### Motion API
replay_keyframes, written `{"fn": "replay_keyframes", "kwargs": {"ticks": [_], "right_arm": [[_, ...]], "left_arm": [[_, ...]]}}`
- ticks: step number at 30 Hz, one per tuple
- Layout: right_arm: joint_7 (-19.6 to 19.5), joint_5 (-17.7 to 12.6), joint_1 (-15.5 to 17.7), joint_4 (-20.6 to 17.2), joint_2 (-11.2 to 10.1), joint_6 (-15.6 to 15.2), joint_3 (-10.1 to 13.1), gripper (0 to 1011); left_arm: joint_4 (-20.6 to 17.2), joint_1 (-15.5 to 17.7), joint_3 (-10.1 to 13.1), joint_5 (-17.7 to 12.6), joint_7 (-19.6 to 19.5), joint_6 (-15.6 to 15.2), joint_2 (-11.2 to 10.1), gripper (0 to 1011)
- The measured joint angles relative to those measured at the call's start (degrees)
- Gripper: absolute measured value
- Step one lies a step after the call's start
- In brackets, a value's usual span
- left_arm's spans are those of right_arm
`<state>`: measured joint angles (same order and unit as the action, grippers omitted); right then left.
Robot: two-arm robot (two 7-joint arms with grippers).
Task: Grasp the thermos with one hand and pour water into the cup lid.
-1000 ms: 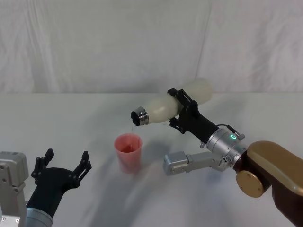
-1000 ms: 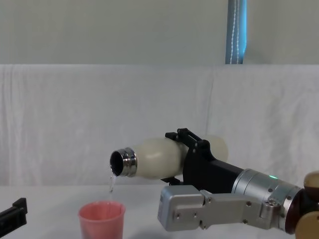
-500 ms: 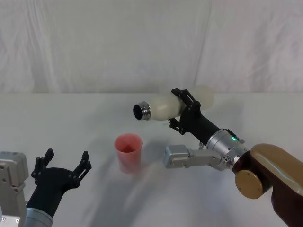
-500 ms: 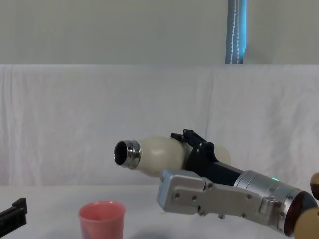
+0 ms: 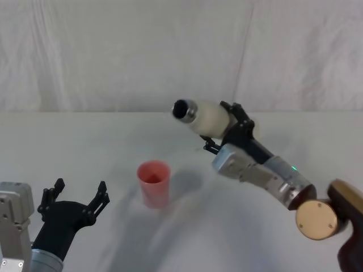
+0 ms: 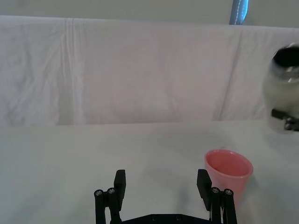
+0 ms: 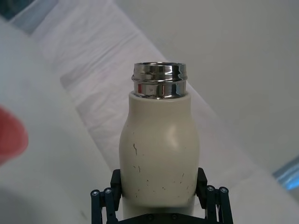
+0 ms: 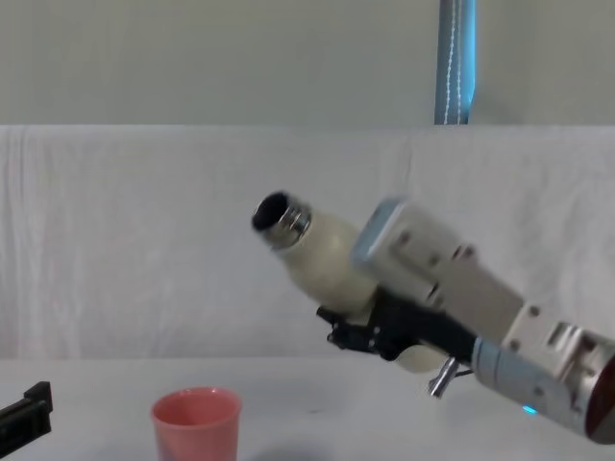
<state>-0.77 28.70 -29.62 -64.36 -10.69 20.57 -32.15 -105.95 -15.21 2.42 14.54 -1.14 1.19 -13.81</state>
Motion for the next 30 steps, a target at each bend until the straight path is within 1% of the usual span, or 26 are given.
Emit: {"fn": "replay_keyframes", "kwargs": {"ticks": [2,3,5,6,8,9,11,12,16,20,28,30], "right_arm": [[1.7,-2.4,1.2,-1.9,-0.1,-0.7,1.2,955],[3.4,-4.8,2.4,-4.0,-0.1,-1.6,2.6,955],[5.0,-7.5,3.7,-6.1,-0.2,-2.8,3.9,955],[6.5,-9.8,5.0,-8.2,-0.1,-4.1,5.3,955],[7.8,-12.0,6.2,-10.2,0.0,-5.4,6.5,955],[8.9,-13.9,7.3,-11.8,0.1,-6.7,7.6,955],[10.0,-15.8,8.4,-13.5,0.3,-8.1,8.7,955],[10.9,-17.5,9.4,-14.9,0.5,-9.4,9.6,955],[12.4,-21.3,11.4,-17.5,1.2,-12.4,11.7,955],[13.3,-23.9,12.9,-19.0,1.6,-14.4,13.0,955],[13.9,-27.7,15.2,-21.2,2.2,-17.5,14.8,955],[13.9,-29.0,16.0,-22.0,2.6,-18.8,15.4,955]], "left_arm": [[0.0,0.0,0.0,0.0,0.0,0.0,0.0,1001],[0.0,0.0,0.0,0.0,0.0,0.0,0.0,1001],[0.0,0.0,0.0,0.0,0.0,0.0,0.0,1001],[0.0,0.0,0.0,0.0,0.0,0.0,0.0,1001],[0.0,0.0,0.0,0.0,0.0,0.0,0.0,1001],[0.0,0.0,0.0,0.0,0.0,0.0,0.0,1001],[0.0,0.0,0.0,0.0,0.0,0.0,0.0,1001],[0.0,0.0,0.0,0.0,0.0,0.0,0.0,1001],[0.0,0.0,0.0,0.0,0.0,0.0,0.0,1001],[0.0,0.0,0.0,0.0,0.0,0.0,0.0,1001],[0.0,0.0,0.0,0.0,0.0,0.0,0.0,1001],[0.0,0.0,0.0,0.0,0.0,0.0,0.0,1001]]}}
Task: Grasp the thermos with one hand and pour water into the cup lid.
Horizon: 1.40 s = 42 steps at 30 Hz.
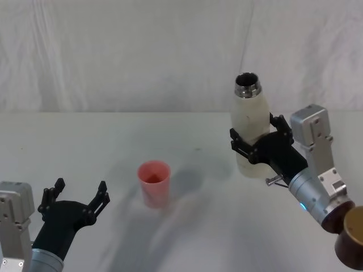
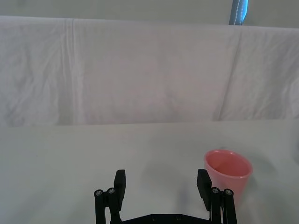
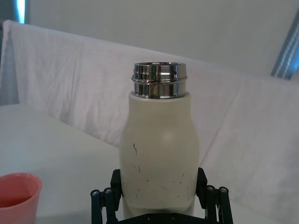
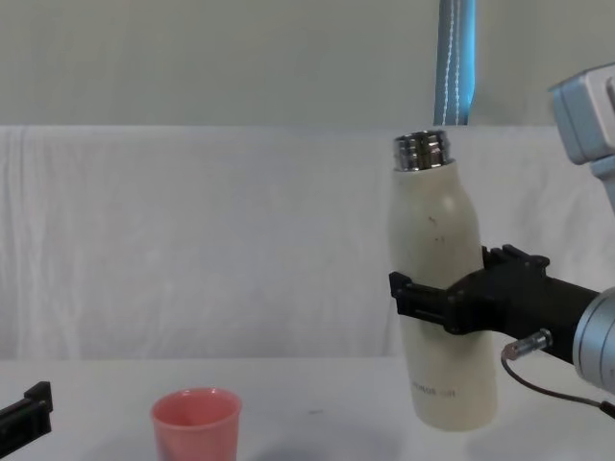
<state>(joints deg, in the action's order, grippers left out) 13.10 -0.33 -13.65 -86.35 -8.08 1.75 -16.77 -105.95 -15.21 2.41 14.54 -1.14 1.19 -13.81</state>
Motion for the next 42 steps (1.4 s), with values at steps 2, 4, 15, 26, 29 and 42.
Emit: {"fn": "replay_keyframes", "kwargs": {"ticks": [2,4,15,26,29,42], "right_arm": [[-0.1,-0.9,0.4,-0.5,0.3,-0.9,0.5,955],[-0.4,-2.2,1.0,-1.1,0.9,-2.2,1.1,955],[-3.0,-4.4,2.2,-1.7,2.8,-3.7,2.4,955],[-3.7,-4.3,1.9,0.4,3.4,-3.1,2.3,955],[-3.7,-4.4,1.6,1.3,3.7,-3.1,2.3,955],[-2.8,-5.1,-1.1,6.7,5.1,-1.3,1.4,955]], "left_arm": [[0.0,0.0,0.0,0.0,0.0,0.0,0.0,1001],[0.0,0.0,0.0,0.0,0.0,0.0,0.0,1001],[0.0,0.0,0.0,0.0,0.0,0.0,0.0,1001],[0.0,0.0,0.0,0.0,0.0,0.0,0.0,1001],[0.0,0.0,0.0,0.0,0.0,0.0,0.0,1001],[0.0,0.0,0.0,0.0,0.0,0.0,0.0,1001]]}}
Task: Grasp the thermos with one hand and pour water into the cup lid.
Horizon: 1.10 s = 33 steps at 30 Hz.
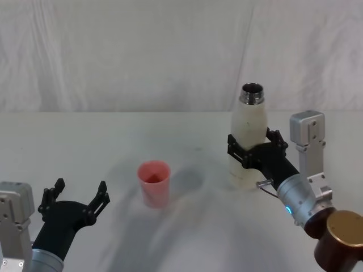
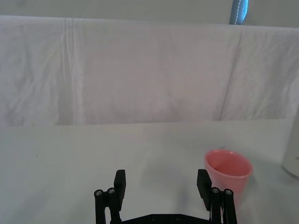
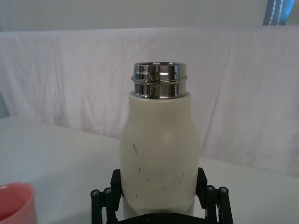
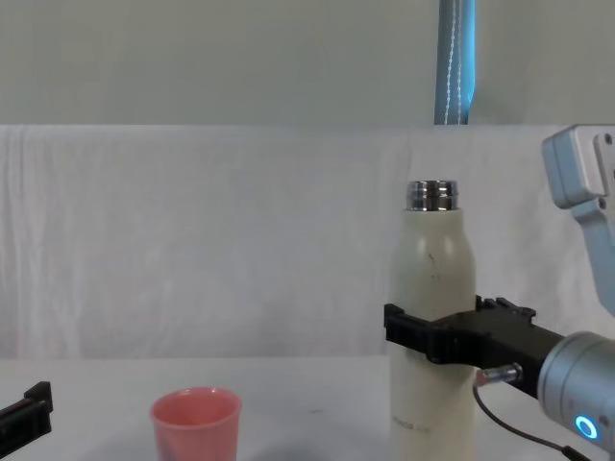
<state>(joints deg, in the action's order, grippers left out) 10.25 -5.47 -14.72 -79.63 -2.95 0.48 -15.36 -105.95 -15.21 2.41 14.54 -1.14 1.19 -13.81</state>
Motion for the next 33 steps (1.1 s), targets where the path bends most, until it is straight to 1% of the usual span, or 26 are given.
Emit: {"fn": "replay_keyframes", "kwargs": {"ticks": [8,10,20,33], "right_arm": [[0.3,-0.3,-2.0,2.9,0.9,1.9,-0.4,955],[0.3,-0.3,-2.6,4.3,1.1,2.7,-0.4,956],[0.5,-0.6,-4.1,8.1,1.9,5.6,-0.4,955],[1.8,-0.9,-4.6,10.0,1.9,7.2,-1.0,955]], "left_arm": [[0.0,0.0,0.0,0.0,0.0,0.0,0.0,1001],[0.0,0.0,0.0,0.0,0.0,0.0,0.0,1001],[0.0,0.0,0.0,0.0,0.0,0.0,0.0,1001],[0.0,0.0,0.0,0.0,0.0,0.0,0.0,1001]]}}
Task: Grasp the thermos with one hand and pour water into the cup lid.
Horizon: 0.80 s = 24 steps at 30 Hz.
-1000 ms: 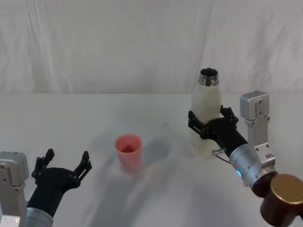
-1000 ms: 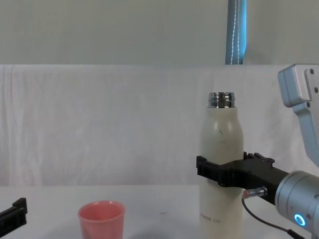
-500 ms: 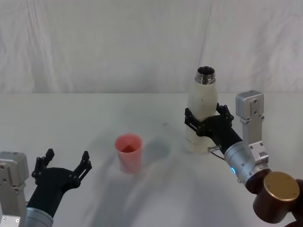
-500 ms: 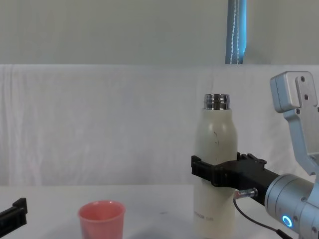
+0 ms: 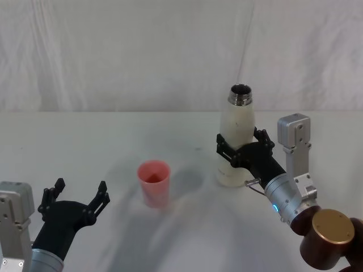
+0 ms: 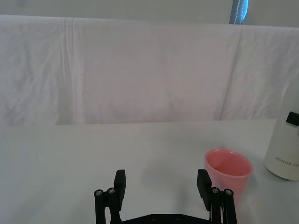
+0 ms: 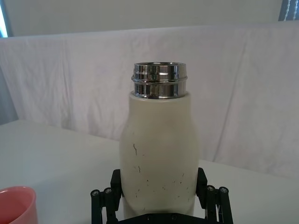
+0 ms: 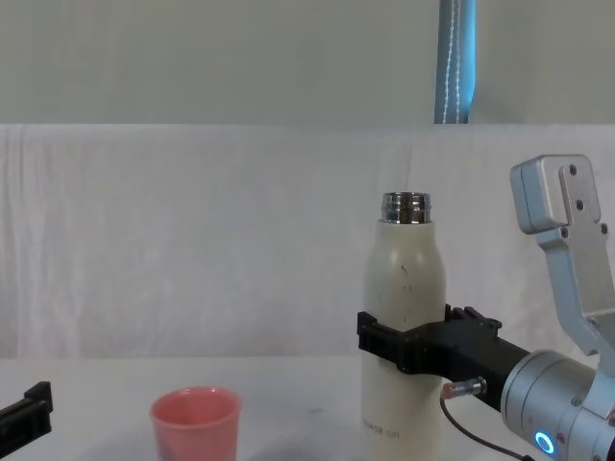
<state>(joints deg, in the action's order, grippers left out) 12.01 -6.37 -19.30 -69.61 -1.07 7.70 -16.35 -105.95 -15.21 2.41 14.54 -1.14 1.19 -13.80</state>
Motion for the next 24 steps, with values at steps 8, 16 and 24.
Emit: {"fn": "replay_keyframes", "kwargs": {"ticks": [8,16,24], "right_arm": [[0.3,-0.2,0.0,0.3,-0.1,0.2,-0.2,956],[0.3,-0.2,-0.1,0.6,-0.2,0.3,-0.4,955],[0.3,-0.2,-0.1,0.6,-0.4,0.2,-0.5,955]], "left_arm": [[0.0,0.0,0.0,0.0,0.0,0.0,0.0,1001],[0.0,0.0,0.0,0.0,0.0,0.0,0.0,1001],[0.0,0.0,0.0,0.0,0.0,0.0,0.0,1001]]}}
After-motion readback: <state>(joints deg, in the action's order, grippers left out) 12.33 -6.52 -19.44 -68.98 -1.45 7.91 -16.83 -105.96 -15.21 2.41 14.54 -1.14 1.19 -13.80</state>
